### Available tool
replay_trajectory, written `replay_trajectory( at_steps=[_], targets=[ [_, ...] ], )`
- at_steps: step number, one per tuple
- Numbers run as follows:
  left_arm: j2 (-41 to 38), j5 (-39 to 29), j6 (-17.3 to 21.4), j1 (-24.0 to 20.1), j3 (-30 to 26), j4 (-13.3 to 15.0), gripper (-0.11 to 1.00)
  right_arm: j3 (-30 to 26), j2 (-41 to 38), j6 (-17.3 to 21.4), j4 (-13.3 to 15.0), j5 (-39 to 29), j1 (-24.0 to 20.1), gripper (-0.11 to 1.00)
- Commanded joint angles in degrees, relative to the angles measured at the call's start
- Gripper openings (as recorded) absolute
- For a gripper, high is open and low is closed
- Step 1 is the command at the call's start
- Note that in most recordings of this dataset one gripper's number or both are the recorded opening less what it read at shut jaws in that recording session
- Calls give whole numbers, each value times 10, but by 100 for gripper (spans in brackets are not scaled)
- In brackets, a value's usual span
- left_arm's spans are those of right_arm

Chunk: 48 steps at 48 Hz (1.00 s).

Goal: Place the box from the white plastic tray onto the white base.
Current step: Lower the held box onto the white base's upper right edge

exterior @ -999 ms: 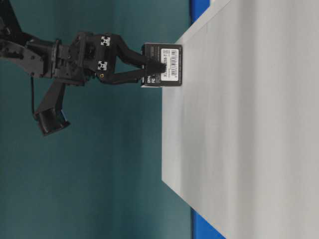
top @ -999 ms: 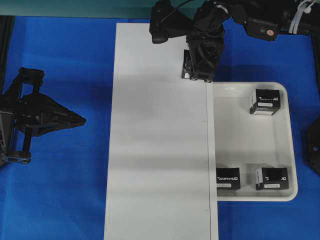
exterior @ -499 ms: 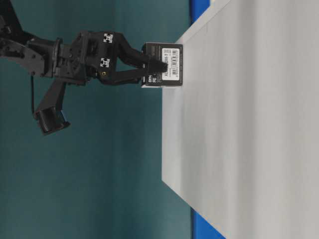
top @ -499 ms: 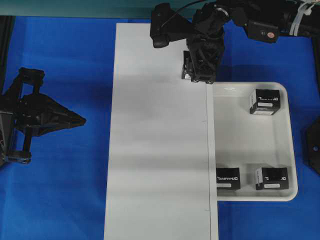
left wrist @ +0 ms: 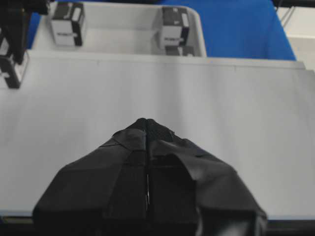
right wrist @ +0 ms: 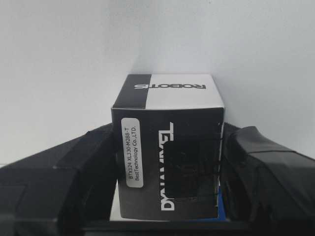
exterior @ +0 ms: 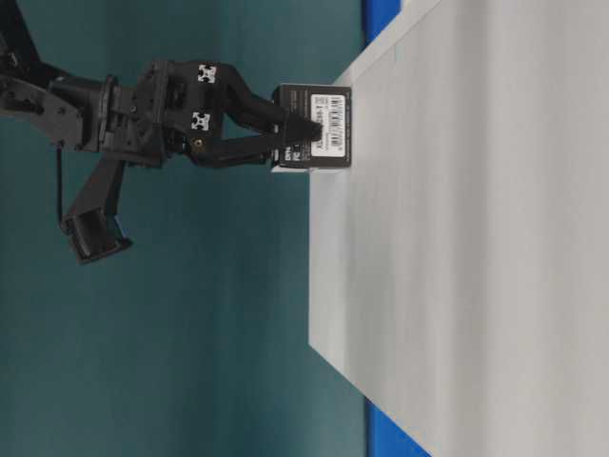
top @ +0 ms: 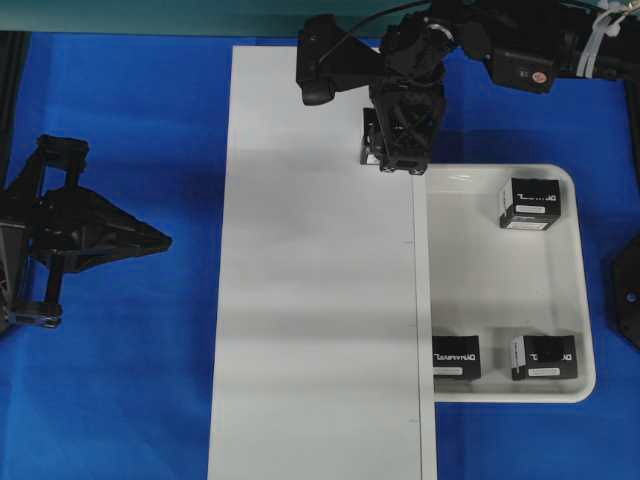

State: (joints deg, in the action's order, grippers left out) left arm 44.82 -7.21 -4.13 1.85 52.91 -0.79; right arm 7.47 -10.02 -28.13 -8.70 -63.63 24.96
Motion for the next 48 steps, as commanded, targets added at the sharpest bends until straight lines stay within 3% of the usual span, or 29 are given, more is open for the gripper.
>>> replay_trajectory(
  at_steps=[1, 25, 35, 48],
  targets=[
    [0, 4, 0, 0, -11, -1, -7, -2, -6, 0, -2, 3, -5, 59],
    [1, 4, 0, 0, -11, -1, -7, -3, -6, 0, -2, 3, 5, 58],
    [0, 4, 0, 0, -12, -1, -7, -3, -6, 0, 12, 10, 3, 96],
    [0, 4, 0, 0, -11, -1, -7, -7, -6, 18, 29, 33, -2, 97]
  ],
)
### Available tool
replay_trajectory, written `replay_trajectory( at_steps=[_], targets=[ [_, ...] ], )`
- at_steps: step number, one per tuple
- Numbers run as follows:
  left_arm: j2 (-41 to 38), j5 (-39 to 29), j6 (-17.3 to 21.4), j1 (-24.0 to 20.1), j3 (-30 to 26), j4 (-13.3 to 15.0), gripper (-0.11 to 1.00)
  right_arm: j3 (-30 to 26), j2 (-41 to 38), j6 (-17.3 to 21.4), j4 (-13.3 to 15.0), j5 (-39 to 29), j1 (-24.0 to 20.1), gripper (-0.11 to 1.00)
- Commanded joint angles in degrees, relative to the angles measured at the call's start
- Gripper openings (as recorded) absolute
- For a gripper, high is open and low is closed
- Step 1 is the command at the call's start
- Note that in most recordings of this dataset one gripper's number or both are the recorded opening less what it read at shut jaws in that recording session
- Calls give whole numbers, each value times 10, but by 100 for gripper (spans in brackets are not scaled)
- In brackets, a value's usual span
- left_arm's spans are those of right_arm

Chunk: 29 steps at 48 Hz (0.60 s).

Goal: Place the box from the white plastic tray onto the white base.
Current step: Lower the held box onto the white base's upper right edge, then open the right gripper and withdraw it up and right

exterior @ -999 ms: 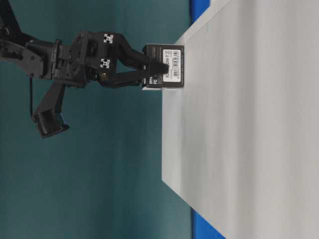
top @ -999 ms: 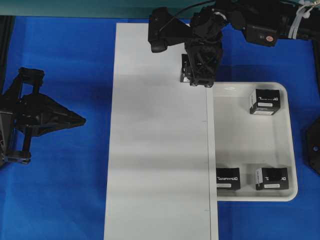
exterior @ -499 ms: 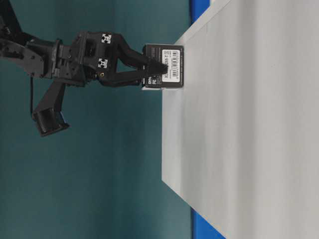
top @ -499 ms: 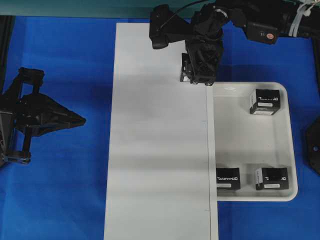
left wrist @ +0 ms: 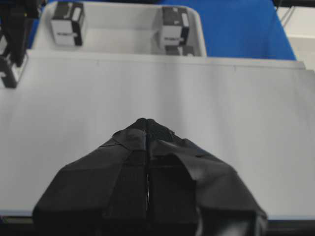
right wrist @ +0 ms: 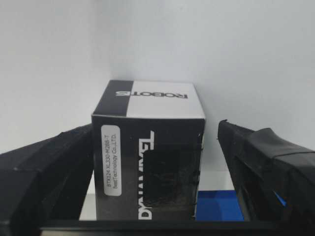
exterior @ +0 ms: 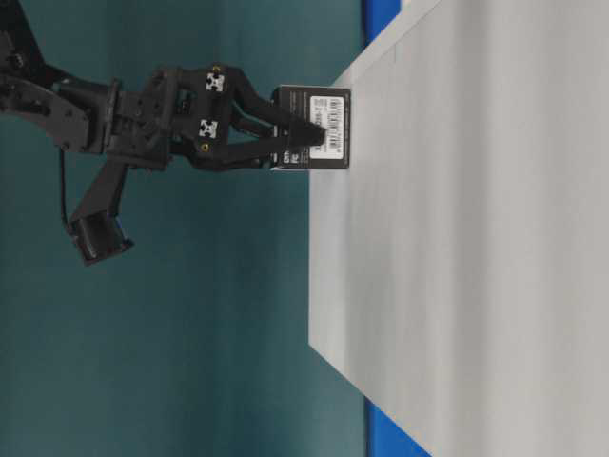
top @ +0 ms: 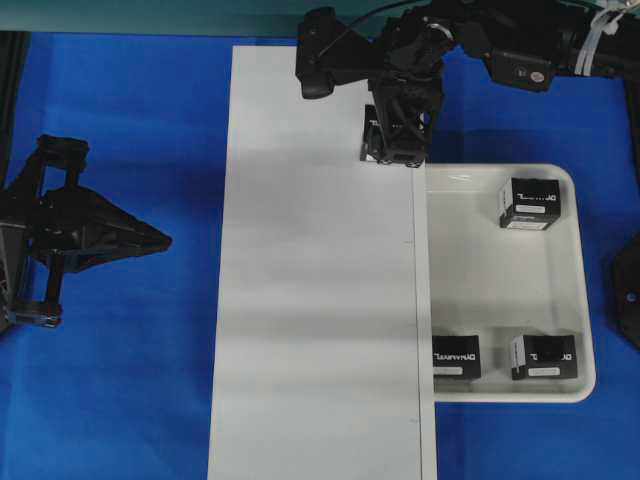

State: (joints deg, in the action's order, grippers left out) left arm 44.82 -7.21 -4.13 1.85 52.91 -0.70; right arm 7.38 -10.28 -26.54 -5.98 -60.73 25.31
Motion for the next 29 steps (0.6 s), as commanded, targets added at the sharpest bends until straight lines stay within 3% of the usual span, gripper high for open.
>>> replay_trajectory(
  at_steps=[1, 17, 29],
  targets=[
    [0, 4, 0, 0, -11, -3, -7, -6, -3, 4, 2, 4, -5, 97],
    [0, 3, 0, 0, -10, -2, -7, -6, 4, 5, -1, -2, -6, 97],
    [0, 4, -4, 1, -11, -2, -7, -7, 54, 5, -26, -6, -4, 97]
  ],
)
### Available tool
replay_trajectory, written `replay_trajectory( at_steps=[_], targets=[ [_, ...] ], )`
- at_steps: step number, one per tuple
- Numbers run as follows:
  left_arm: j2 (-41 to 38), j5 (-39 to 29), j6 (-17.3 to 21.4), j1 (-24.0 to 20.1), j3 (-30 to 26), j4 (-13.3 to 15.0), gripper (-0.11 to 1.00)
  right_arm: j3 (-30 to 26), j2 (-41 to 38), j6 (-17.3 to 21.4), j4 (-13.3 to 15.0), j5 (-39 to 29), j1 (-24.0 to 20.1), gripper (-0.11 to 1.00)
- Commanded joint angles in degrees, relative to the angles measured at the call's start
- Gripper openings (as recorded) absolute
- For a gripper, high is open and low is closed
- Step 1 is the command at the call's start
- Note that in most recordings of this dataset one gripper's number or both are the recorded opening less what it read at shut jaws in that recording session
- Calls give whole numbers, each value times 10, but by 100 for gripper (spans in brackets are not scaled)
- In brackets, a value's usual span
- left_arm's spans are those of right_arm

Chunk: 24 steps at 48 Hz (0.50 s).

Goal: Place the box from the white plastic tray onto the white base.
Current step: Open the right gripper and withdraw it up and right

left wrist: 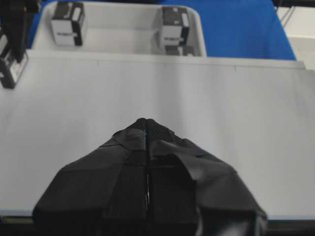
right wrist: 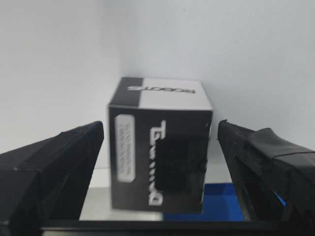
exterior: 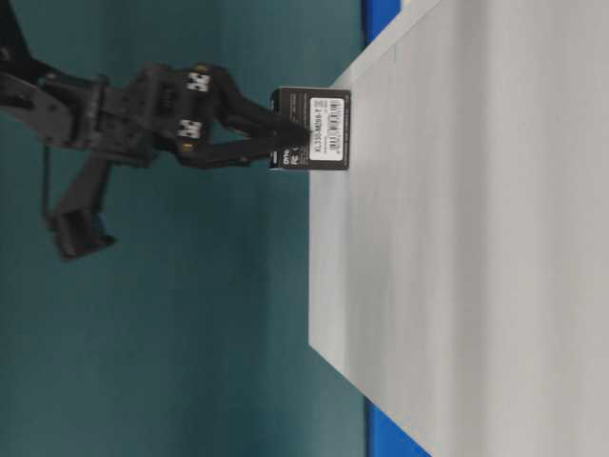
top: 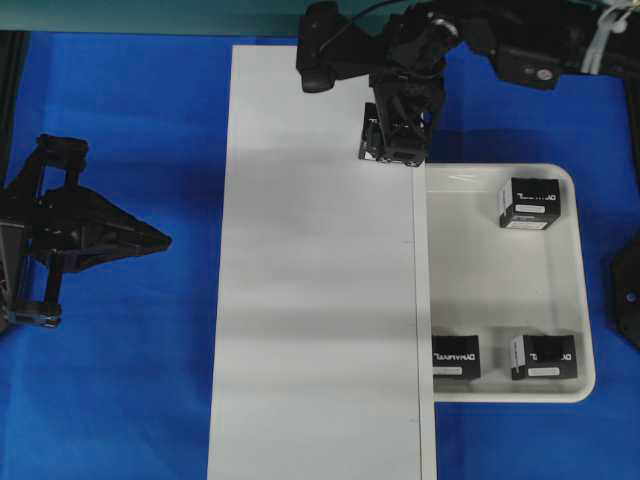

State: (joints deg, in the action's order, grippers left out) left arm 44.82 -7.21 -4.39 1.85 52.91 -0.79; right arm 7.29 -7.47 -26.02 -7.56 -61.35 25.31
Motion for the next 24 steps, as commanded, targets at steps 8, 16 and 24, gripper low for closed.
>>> replay_trajectory(
  at_steps=[8, 16, 24],
  targets=[
    [1, 4, -2, 0, -11, -1, -7, -6, 76, -4, -15, -1, 0, 97],
    [0, -3, -3, -13, -10, -2, -7, 4, 122, -4, -14, 3, 10, 97],
    [0, -4, -2, -15, -10, -2, -7, 18, 147, -4, -14, -8, 18, 97]
  ],
)
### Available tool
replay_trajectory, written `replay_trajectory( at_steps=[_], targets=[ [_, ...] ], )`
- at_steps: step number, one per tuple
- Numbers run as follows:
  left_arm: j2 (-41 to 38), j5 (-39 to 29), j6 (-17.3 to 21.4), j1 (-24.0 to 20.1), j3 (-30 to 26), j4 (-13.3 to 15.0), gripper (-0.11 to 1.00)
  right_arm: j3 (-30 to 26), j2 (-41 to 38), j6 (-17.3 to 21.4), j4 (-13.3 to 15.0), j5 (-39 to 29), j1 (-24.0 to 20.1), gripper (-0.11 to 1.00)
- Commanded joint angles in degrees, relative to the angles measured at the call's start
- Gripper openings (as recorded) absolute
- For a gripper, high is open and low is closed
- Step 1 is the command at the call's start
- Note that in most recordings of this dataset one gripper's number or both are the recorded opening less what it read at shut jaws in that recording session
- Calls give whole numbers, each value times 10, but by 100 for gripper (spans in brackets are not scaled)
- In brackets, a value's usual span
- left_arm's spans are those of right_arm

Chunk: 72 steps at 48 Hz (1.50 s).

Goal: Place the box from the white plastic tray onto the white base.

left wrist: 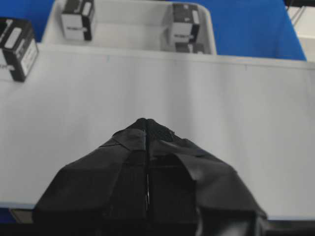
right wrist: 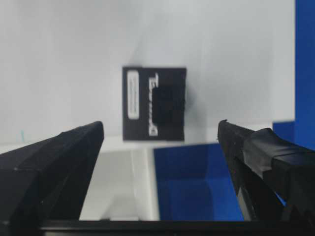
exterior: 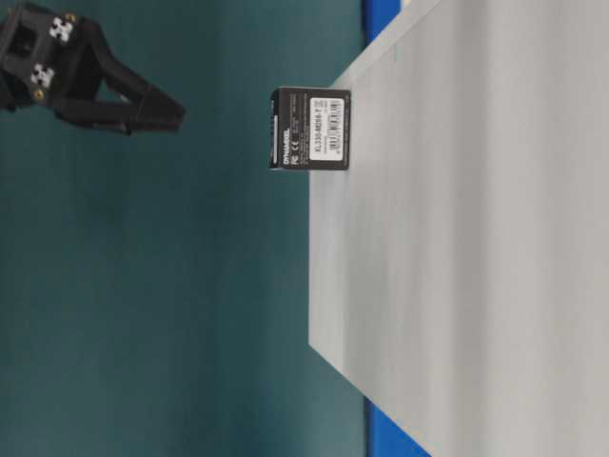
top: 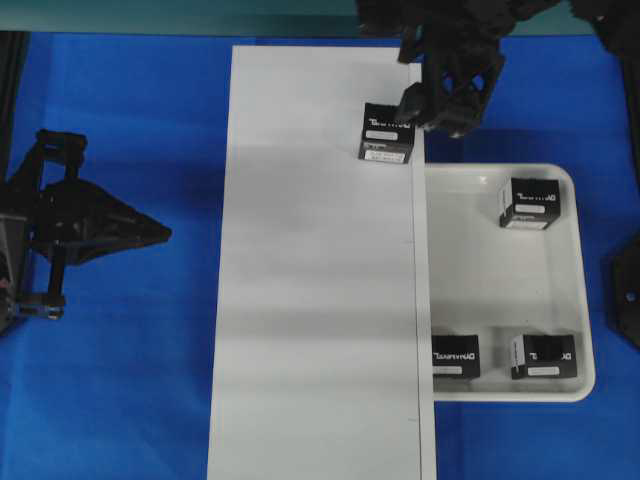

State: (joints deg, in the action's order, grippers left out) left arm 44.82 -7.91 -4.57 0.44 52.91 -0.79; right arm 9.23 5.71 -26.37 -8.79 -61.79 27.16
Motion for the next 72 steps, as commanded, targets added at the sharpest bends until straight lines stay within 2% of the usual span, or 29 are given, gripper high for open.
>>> replay_trajectory(
  at_steps=[1, 15, 35, 56, 63, 72],
  targets=[
    [0, 2, 0, -1, -10, -1, -7, 0, 18, -2, -2, -5, 0, 97],
    [-2, 2, -2, -1, -10, -1, -7, 28, 73, 2, -3, -11, 25, 97],
    [0, 4, -6, 0, -9, -1, -7, 103, 161, 8, -5, -2, 32, 97],
    [2, 6, -5, 1, -9, -1, -7, 178, 252, 27, -5, 46, 33, 97],
    [1, 6, -5, 2, -9, -1, -7, 196, 274, 46, -18, 50, 32, 97],
    [2, 6, -6, 2, -9, -2, -7, 217, 305, 51, -20, 79, 25, 97]
  ],
)
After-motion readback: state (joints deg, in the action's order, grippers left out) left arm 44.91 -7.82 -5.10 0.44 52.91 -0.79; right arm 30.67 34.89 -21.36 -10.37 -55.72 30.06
